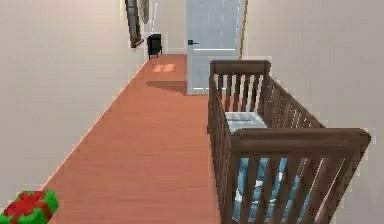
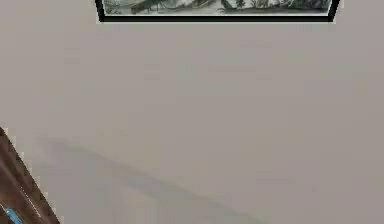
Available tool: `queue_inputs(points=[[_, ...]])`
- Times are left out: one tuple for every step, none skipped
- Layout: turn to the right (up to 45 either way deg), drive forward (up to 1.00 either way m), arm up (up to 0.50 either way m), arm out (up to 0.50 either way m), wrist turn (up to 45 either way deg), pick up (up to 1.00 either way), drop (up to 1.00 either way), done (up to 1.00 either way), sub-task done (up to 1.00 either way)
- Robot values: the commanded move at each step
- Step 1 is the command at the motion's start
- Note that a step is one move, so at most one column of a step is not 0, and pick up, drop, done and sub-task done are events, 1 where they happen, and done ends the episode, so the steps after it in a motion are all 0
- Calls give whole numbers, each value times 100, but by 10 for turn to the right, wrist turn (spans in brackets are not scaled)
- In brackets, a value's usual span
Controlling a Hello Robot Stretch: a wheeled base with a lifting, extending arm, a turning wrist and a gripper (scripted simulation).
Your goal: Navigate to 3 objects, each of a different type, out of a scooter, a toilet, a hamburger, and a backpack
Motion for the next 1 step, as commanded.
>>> queue_inputs(points=[[-270, 0, 0, 0, 0, 0, 0, 0, 0]])
